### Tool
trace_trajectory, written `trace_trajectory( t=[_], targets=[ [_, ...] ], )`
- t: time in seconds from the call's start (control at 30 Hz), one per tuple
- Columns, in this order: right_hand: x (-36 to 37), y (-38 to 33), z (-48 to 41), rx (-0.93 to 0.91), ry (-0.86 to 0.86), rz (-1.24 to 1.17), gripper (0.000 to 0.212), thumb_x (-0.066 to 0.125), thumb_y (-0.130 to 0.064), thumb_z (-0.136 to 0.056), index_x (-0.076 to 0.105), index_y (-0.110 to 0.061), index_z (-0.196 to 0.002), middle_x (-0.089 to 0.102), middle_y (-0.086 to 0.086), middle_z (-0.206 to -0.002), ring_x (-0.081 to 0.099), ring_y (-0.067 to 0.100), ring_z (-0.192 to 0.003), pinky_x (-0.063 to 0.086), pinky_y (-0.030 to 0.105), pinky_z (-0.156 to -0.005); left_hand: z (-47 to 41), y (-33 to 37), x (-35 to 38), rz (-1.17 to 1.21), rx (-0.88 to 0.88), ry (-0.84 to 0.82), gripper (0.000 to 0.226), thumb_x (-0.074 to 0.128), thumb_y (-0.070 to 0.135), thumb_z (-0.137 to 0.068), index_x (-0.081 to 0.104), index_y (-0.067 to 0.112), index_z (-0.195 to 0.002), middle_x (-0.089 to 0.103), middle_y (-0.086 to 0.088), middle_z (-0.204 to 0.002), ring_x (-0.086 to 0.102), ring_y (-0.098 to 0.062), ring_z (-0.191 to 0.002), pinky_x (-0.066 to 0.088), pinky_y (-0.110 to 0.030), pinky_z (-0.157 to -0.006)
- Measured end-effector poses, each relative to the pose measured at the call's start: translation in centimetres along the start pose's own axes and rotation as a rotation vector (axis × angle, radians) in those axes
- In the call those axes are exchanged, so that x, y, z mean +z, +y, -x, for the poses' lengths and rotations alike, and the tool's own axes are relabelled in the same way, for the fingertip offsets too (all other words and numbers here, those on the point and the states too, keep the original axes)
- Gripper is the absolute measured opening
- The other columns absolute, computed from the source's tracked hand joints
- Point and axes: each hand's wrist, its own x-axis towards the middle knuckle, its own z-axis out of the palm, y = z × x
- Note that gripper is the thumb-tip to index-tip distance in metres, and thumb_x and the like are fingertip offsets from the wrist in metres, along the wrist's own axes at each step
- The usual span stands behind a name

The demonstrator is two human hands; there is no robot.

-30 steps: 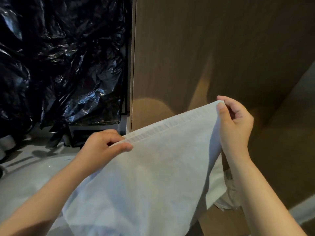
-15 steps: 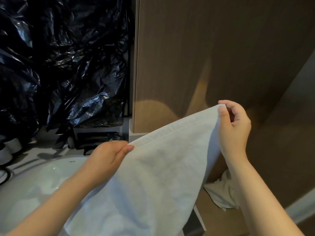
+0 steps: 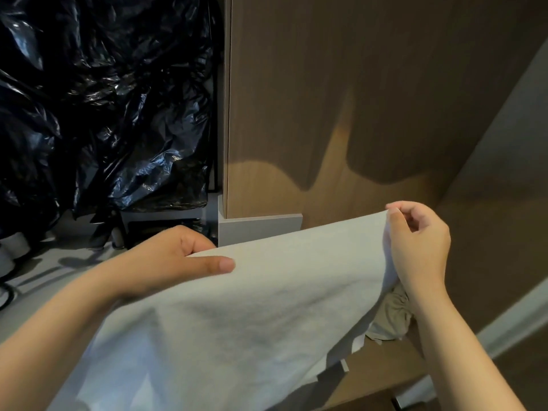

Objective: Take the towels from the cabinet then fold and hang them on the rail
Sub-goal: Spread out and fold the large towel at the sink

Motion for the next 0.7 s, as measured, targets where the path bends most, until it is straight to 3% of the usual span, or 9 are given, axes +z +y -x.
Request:
trace_trajectory(
  t=[0.17, 0.27, 0.33, 0.4, 0.53, 0.7],
  targets=[
    [0.9, 3.2, 0.0, 0.138, -0.076, 0.113, 0.010, 0.056, -0.020, -0.097, 0.066, -0.024, -0.096, 0.063, -0.013, -0.087, 0.060, 0.005, -0.085, 0.041, 0.011, -0.066, -4.2, -3.1, 1.4, -0.170, -0.103, -0.005, 0.065, 0.071, 0.065, -0.072, 0.031, 0.017, -0.055, 0.025, 0.002, -0.056, 0.025, -0.013, -0.052, 0.016, -0.025, -0.049],
    [2.4, 6.3, -0.3, 0.201, -0.169, 0.192, 0.011, 0.056, -0.018, -0.097, 0.067, -0.018, -0.095, 0.065, -0.003, -0.089, 0.062, 0.014, -0.088, 0.044, 0.021, -0.072, -7.5, -6.4, 3.5, -0.360, -0.150, 0.011, 0.054, 0.064, 0.053, -0.085, 0.043, 0.012, -0.057, 0.036, -0.006, -0.059, 0.036, -0.019, -0.055, 0.023, -0.027, -0.050],
    [3.3, 8.6, -0.5, 0.262, -0.219, 0.221, 0.011, 0.056, -0.019, -0.097, 0.067, -0.017, -0.096, 0.066, 0.001, -0.090, 0.062, 0.020, -0.092, 0.044, 0.028, -0.079, -9.4, -8.7, 5.2, -0.420, -0.196, 0.013, 0.047, 0.058, 0.048, -0.092, 0.060, 0.006, -0.070, 0.056, -0.011, -0.071, 0.054, -0.025, -0.069, 0.041, -0.032, -0.063],
    [4.4, 10.9, -0.6, 0.308, -0.235, 0.241, 0.010, 0.056, -0.019, -0.096, 0.066, -0.018, -0.095, 0.066, 0.001, -0.090, 0.062, 0.024, -0.092, 0.047, 0.033, -0.080, -11.0, -10.4, 6.7, -0.434, -0.228, 0.052, 0.041, 0.054, 0.048, -0.095, 0.067, 0.011, -0.081, 0.065, -0.005, -0.082, 0.059, -0.023, -0.082, 0.047, -0.033, -0.074],
    [6.3, 14.6, -1.6, 0.334, -0.249, 0.268, 0.007, 0.059, -0.020, -0.095, 0.065, -0.020, -0.096, 0.068, 0.002, -0.091, 0.064, 0.025, -0.090, 0.053, 0.048, -0.086, -14.3, -12.4, 8.3, -0.451, -0.216, 0.100, 0.029, 0.055, 0.043, -0.095, 0.058, 0.026, -0.072, 0.061, 0.001, -0.078, 0.056, -0.021, -0.082, 0.042, -0.029, -0.071],
    [8.9, 19.0, -3.5, 0.380, -0.314, 0.322, 0.002, 0.062, -0.019, -0.094, 0.063, -0.020, -0.095, 0.068, 0.001, -0.091, 0.065, 0.026, -0.092, 0.053, 0.044, -0.086, -17.9, -14.4, 10.2, -0.422, -0.283, 0.080, 0.033, 0.058, 0.041, -0.094, 0.051, 0.030, -0.064, 0.054, 0.005, -0.073, 0.050, -0.017, -0.079, 0.034, -0.027, -0.069]
  ],
)
